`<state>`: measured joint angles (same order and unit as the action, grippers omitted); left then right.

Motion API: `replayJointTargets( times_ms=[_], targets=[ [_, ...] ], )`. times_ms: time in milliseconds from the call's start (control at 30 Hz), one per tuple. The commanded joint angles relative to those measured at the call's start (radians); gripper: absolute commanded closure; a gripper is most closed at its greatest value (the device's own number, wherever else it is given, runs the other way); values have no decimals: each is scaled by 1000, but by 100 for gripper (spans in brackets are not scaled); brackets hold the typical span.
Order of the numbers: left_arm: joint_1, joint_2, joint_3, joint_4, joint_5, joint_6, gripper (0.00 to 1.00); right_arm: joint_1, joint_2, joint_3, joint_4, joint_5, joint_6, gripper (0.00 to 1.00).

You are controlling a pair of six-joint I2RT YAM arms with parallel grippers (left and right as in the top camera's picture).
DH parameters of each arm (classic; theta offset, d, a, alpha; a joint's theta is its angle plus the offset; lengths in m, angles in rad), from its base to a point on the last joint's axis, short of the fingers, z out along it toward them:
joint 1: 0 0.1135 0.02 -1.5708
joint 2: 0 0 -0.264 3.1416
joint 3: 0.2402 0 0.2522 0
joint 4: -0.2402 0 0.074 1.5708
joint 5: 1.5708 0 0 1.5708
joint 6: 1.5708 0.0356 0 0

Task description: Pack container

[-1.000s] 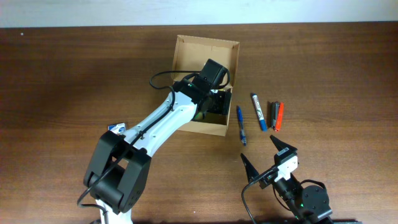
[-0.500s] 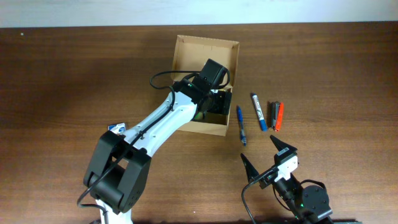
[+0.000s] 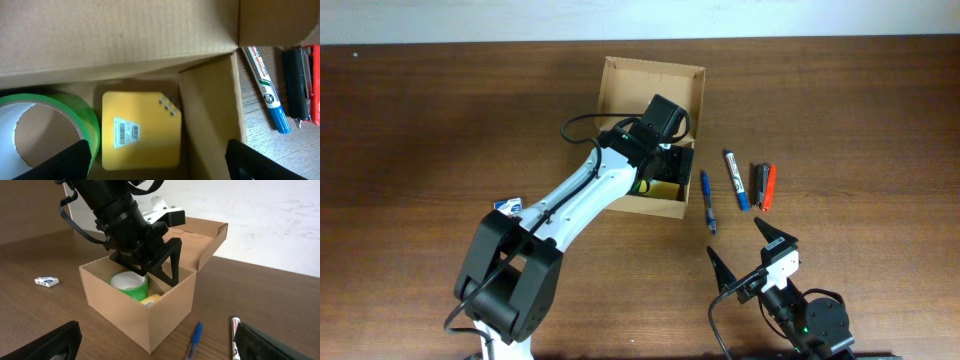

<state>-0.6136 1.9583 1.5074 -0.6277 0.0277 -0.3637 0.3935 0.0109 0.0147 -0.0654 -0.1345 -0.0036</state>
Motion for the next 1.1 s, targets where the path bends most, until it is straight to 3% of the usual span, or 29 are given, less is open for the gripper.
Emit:
replayJointTargets(
  times_ms=[0,333,600,767,900,1067],
  targets=[
    [-6,8,27,3,14,-10,14,6,-8,-10,2,9,-3,1],
    [-5,5,27,3,14,-8,15,6,-8,-10,2,9,-3,1],
    [-5,-110,27,-43,-11,25,31,6,-8,-10,2,9,-3,1],
    [-5,-225,27,-157,-155,24,48,6,-8,-10,2,9,-3,1],
    [0,-306,27,-264,-301,24,48,6,-8,-10,2,9,-3,1],
    [52,-332,24,-388,-346,24,48,6,-8,-10,2,9,-3,1]
  ],
)
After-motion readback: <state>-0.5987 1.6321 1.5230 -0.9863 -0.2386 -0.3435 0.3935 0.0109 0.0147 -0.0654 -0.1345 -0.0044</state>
